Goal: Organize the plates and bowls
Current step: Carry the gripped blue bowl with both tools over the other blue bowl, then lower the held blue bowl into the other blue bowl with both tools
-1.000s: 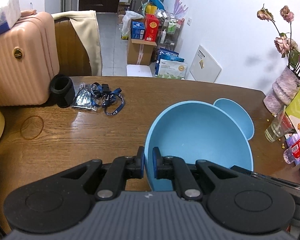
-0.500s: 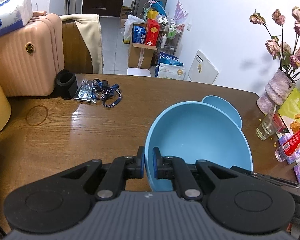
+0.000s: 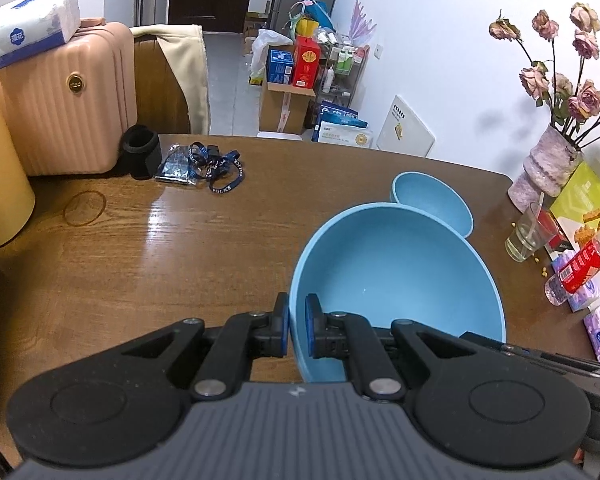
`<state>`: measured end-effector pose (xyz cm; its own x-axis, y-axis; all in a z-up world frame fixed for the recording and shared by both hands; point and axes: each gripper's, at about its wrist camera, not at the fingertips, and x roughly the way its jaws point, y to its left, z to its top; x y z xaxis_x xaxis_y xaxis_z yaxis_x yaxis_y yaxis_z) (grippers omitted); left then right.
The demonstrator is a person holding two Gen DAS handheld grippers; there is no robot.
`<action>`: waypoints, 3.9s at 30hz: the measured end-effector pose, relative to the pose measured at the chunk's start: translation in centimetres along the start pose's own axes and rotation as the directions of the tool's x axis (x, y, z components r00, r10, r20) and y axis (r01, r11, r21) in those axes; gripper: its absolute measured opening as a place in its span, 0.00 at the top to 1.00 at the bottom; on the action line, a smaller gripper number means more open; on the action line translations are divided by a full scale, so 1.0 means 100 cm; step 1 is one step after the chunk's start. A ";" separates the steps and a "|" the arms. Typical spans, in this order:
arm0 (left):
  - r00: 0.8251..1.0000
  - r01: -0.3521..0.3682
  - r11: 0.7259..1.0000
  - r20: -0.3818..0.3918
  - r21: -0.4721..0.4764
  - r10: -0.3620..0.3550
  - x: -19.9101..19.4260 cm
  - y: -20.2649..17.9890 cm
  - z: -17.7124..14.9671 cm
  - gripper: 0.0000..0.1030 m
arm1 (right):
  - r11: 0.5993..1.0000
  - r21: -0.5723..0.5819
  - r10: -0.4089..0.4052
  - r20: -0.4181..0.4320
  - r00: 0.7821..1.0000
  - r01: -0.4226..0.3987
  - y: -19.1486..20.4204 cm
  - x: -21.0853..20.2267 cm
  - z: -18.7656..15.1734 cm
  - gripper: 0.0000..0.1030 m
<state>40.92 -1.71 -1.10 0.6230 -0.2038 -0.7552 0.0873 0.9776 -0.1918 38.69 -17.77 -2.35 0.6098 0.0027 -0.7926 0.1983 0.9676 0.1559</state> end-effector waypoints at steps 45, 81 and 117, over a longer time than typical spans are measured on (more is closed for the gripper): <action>0.995 0.046 0.998 -0.094 0.049 -0.041 -0.018 -0.057 -0.083 0.92 | 1.000 0.007 -0.012 -0.055 0.998 0.013 -0.076 -0.034 -0.070 0.91; 0.985 0.095 0.990 -0.157 0.106 -0.078 0.027 -0.151 -0.103 0.92 | 0.996 0.041 -0.081 -0.077 0.994 0.084 -0.178 -0.024 -0.066 0.91; 0.981 0.050 0.994 -0.189 0.101 -0.030 0.046 -0.144 -0.110 0.91 | 0.988 -0.097 -0.135 -0.130 0.982 0.123 -0.161 0.007 -0.068 0.91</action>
<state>34.03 -17.29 -8.71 0.4617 -0.2395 -0.8541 0.1962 0.9666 -0.1650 30.76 -31.62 -9.42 0.4721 -0.0954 -0.8764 0.1965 0.9805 -0.0008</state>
